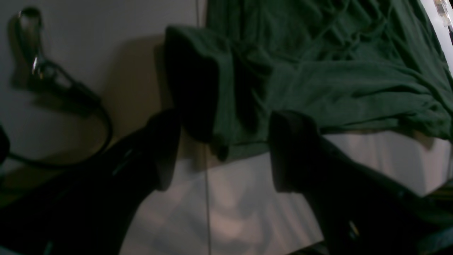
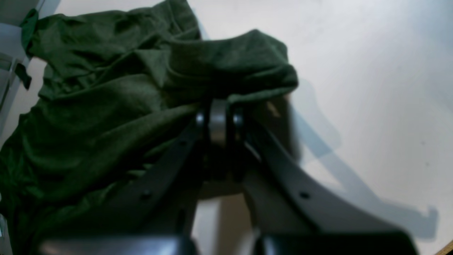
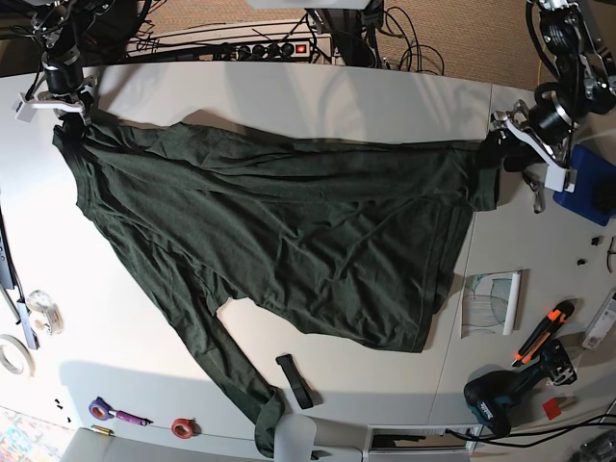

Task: Layout the t-shirt on the table in an organized manner, then fold the t-shirt properly
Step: 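Drag the collar edge outward with both grippers to smooth the shirt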

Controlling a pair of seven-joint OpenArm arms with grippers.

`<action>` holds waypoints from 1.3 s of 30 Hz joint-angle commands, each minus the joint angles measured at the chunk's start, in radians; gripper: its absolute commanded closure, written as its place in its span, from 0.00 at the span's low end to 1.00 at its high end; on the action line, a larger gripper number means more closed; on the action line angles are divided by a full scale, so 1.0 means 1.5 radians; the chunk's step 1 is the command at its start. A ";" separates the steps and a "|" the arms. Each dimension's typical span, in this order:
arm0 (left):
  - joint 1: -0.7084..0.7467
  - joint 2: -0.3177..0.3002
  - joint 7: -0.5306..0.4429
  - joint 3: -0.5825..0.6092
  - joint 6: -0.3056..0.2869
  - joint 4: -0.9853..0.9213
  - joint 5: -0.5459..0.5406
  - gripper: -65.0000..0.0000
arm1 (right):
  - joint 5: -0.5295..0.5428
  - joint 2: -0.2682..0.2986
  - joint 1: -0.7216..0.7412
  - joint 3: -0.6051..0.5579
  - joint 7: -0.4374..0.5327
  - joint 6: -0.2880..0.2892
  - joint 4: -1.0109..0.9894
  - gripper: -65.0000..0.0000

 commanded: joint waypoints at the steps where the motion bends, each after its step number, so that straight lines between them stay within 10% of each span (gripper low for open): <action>1: 0.001 -0.003 -0.015 -0.005 0.016 0.011 -0.001 0.38 | 0.012 0.011 0.000 0.003 0.012 0.008 0.009 1.00; 21: -0.027 0.039 -0.048 0.107 0.068 -0.095 0.011 0.39 | 0.014 0.011 0.000 0.003 0.005 0.008 0.009 1.00; 29: -0.037 0.034 -0.045 0.104 0.051 -0.097 0.011 1.00 | 0.016 0.011 0.000 0.003 0.005 0.008 0.009 1.00; 39: -0.011 -0.002 0.020 0.018 -0.005 -0.097 -0.047 1.00 | 0.019 0.013 -0.011 0.003 -0.030 0.043 0.011 1.00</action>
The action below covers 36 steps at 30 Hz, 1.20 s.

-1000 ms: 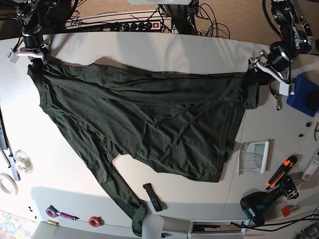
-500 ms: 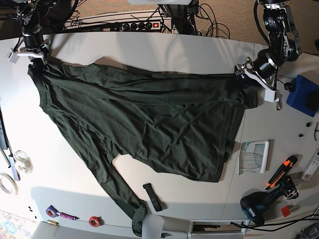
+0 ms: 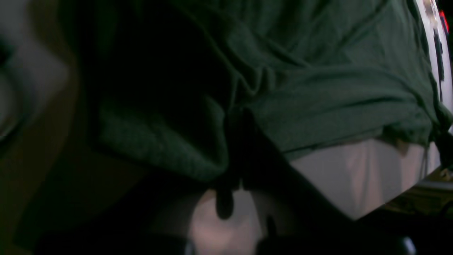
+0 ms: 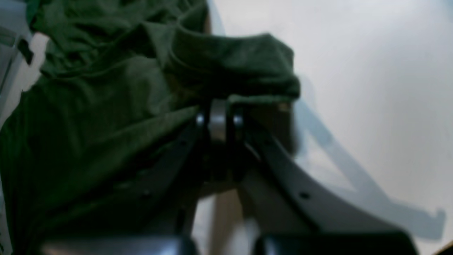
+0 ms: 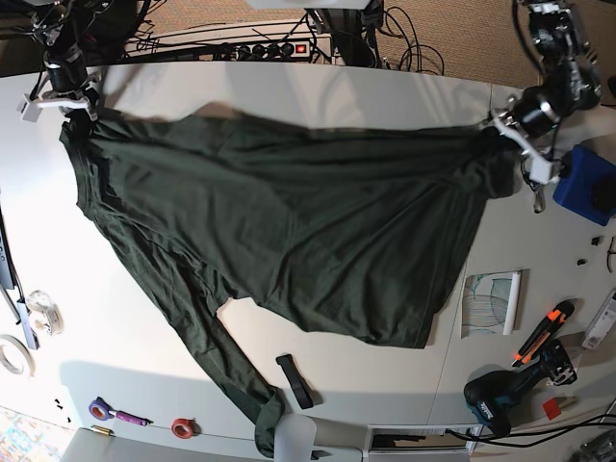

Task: Layout the t-shirt on the table in an organized manner, then fold the t-shirt properly
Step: 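Drag the collar edge outward with both grippers to smooth the shirt, then release the collar edge and raise both grippers off the shirt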

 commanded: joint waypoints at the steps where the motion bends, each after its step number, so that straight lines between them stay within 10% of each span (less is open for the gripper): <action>1: 0.009 -0.011 0.009 -0.012 -0.003 0.007 -0.008 1.00 | 0.013 0.014 -0.007 0.004 0.014 0.007 0.011 1.00; 30: 0.090 -0.014 0.077 -0.034 -0.034 0.007 -0.082 1.00 | 0.051 0.025 -0.088 0.060 -0.011 0.007 0.033 1.00; 32: 0.090 -0.014 0.077 -0.034 -0.045 0.007 -0.082 0.83 | 0.051 0.025 -0.088 0.060 -0.011 0.007 0.033 1.00; 36: 0.090 -0.014 0.077 -0.034 -0.059 0.007 -0.082 0.64 | 0.051 0.025 -0.088 0.060 -0.006 0.007 0.033 0.65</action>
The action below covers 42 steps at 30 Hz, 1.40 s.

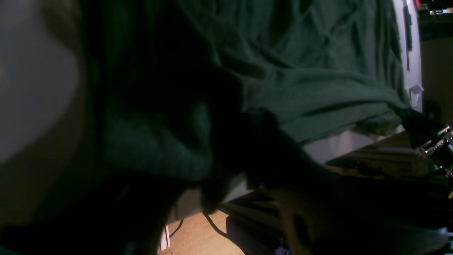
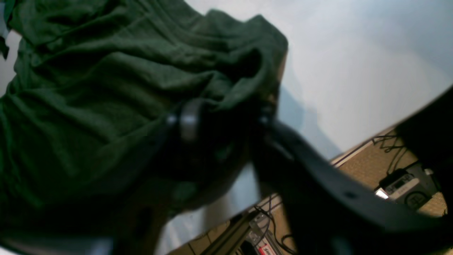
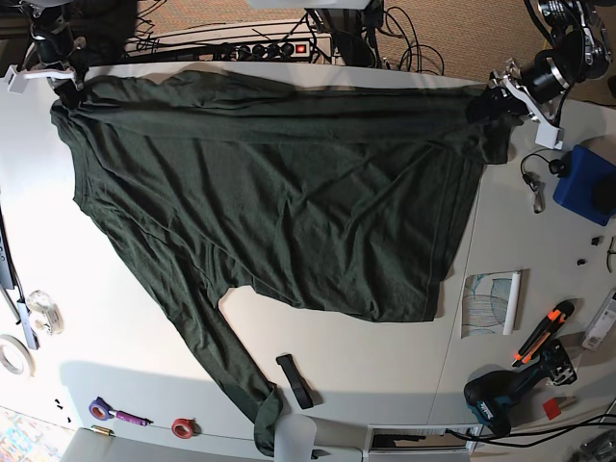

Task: Layout the t-shirt on the table in an organized manner, then fold the t-shirt properly
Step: 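Release the collar edge and raise both grippers off the shirt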

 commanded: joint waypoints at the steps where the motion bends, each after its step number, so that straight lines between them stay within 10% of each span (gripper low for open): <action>1: 0.006 -0.009 0.014 -0.003 0.009 0.003 0.029 0.64 | 0.011 0.011 -0.004 0.007 0.021 0.005 0.012 0.64; 42: 0.002 -0.022 -0.005 -0.092 -0.019 0.005 0.035 0.64 | -0.078 0.062 0.010 0.048 0.144 0.004 0.016 0.64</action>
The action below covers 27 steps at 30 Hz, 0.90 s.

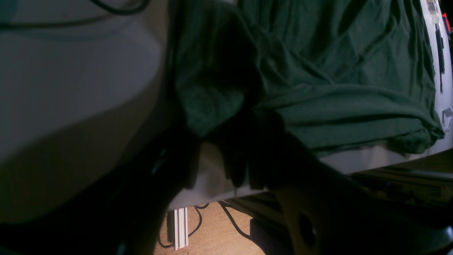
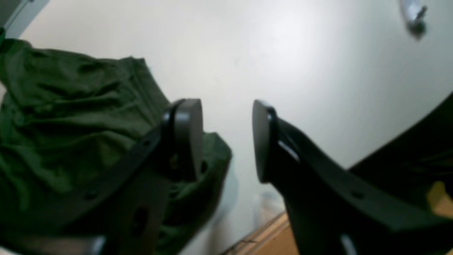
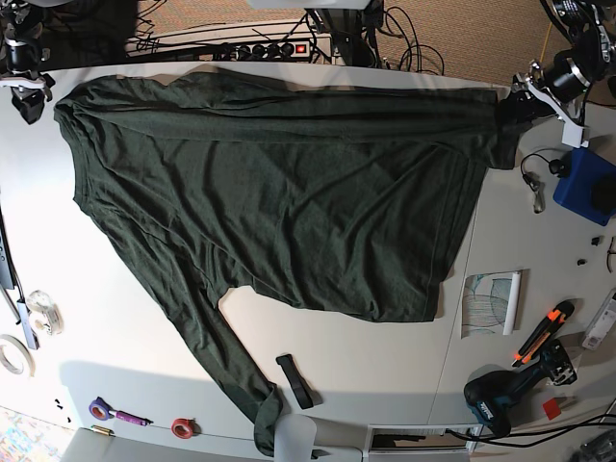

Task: Layout the t-shirt on the table in an organized manner, then fold the t-shirt properly
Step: 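Release the collar edge and raise both grippers off the shirt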

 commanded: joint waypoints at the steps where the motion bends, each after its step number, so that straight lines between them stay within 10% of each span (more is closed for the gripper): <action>1: 0.004 -0.011 -0.001 -0.014 -0.002 0.006 0.002 0.64 | 0.003 0.019 0.002 0.011 0.020 0.004 0.012 0.64; 27: -0.052 -0.035 -0.010 -0.095 -0.037 0.029 -0.049 0.64 | -0.034 0.110 0.094 0.014 0.056 0.004 0.012 0.64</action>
